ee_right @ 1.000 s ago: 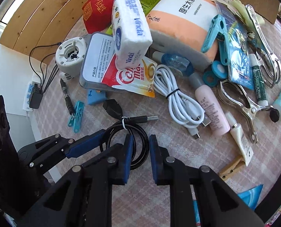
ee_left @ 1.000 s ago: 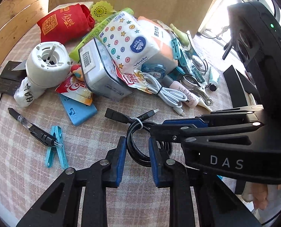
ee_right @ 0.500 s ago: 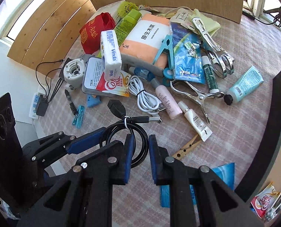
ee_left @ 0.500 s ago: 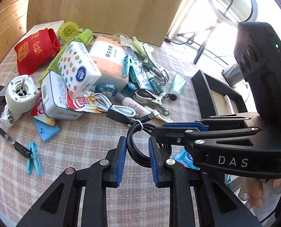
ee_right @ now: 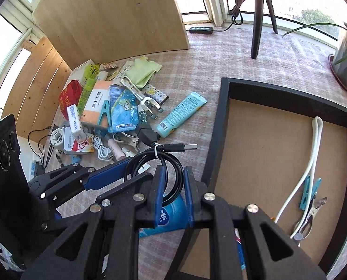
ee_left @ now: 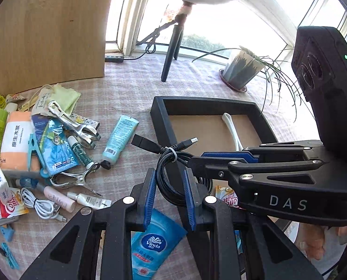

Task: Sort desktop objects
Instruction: 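Carry the black cable into the tray and open the right gripper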

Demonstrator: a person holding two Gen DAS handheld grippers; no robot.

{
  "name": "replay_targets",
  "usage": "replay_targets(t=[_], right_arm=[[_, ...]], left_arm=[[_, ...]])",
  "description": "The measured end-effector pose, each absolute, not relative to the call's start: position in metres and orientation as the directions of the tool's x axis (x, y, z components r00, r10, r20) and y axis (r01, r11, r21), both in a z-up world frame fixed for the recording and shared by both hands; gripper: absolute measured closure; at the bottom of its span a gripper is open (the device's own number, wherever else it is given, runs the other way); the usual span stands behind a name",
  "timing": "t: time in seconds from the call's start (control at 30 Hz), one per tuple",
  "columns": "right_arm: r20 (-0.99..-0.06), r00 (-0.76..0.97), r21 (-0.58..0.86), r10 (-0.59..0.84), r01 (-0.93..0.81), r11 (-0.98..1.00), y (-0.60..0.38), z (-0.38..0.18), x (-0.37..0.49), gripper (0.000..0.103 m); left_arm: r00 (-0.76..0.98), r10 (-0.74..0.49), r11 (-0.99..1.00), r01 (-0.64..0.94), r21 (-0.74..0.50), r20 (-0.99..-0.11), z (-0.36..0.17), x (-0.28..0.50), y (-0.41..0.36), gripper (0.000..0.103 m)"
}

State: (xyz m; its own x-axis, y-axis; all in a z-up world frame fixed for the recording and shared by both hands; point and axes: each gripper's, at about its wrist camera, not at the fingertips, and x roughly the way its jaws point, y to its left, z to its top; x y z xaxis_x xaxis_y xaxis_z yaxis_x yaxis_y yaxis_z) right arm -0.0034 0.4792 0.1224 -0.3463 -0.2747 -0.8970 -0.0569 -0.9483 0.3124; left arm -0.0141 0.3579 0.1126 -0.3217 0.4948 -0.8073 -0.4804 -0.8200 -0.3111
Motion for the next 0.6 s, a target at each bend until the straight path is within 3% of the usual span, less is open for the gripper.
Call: replay_targets(t=[0.37,0.6], right_arm=[[-0.907,-0.37,0.291,-0.202,-0.204,-0.935,0.557,0.12,0.027,0.086],[-0.932,-0.324,0.235,-0.163,-0.199,-0.951,0.562,0.114,0.025,0.085]], left_arm=[[-0.235,0.522,-0.733,-0.615,-0.29,-0.82,0.118,-0.002,0.441,0.082],[-0.232,0.49,-0.75,-0.603,-0.272,-0.84,0.111,-0.005,0.426,0.077]])
